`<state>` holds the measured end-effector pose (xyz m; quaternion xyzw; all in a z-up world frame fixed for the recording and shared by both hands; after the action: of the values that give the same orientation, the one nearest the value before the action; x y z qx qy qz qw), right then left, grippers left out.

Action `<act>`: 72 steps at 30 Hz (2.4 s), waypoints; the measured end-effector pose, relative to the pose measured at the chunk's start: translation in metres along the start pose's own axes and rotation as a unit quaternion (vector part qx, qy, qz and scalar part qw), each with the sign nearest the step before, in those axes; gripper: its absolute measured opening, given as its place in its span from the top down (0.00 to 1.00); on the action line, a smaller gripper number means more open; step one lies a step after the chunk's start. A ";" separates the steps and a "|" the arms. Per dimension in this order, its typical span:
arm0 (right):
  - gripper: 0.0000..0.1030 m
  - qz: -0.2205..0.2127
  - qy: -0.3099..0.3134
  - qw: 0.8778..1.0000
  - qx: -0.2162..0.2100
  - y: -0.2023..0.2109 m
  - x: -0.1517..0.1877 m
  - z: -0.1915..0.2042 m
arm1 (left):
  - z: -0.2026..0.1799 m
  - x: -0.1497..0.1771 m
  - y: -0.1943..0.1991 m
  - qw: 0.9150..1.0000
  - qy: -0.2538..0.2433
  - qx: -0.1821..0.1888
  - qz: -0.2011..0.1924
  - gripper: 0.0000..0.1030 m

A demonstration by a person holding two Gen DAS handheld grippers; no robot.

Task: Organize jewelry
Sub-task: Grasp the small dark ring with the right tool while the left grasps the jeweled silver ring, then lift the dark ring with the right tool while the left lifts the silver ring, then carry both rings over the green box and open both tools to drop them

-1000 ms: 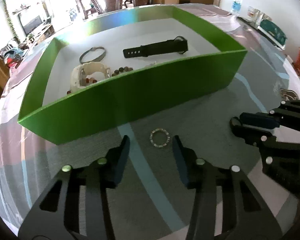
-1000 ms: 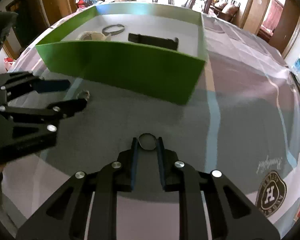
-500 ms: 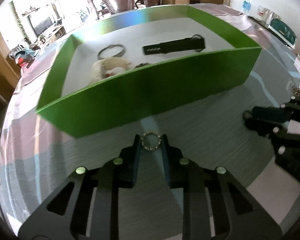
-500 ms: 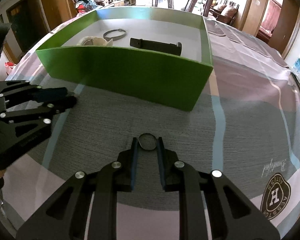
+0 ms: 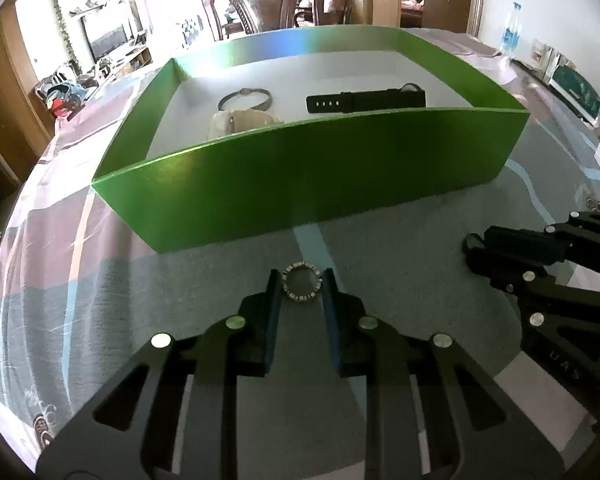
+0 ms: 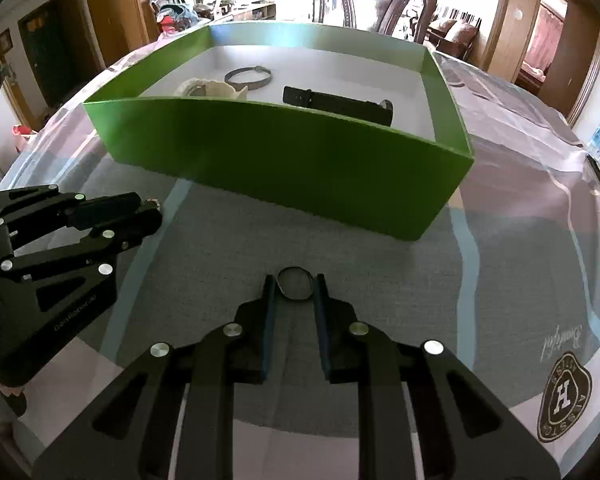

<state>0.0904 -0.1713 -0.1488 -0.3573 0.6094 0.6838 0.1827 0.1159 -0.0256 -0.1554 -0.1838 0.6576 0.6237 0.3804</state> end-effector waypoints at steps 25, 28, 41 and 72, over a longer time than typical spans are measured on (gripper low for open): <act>0.82 -0.021 0.001 1.000 0.003 0.001 0.001 0.001 | 0.000 0.000 0.001 1.000 -0.005 -0.008 -0.015 0.80; 0.82 -0.022 0.003 1.000 0.005 0.001 0.002 0.001 | 0.001 0.001 0.001 1.000 -0.007 -0.010 -0.015 0.80; 0.82 -0.022 0.002 1.000 0.004 0.000 0.002 0.001 | 0.001 0.001 0.001 1.000 -0.006 -0.010 -0.015 0.80; 0.82 -0.062 -0.024 0.997 -0.029 0.028 -0.014 -0.003 | 0.025 -0.013 0.019 0.998 0.050 -0.017 -0.034 0.80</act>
<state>0.0814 -0.1766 -0.1189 -0.3834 0.5612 0.6968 0.2291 0.1178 -0.0015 -0.1312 -0.2440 0.6586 0.6112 0.3648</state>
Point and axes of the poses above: each gripper's, at about its wrist camera, not at the fingertips, and y roughly against the way its jaws point, z to its left, x to its underside, the point moved 7 cm from there along -y, roughly the way its jaws point, and after that the axes turned 11 degrees about -z, right-handed, at the moved point
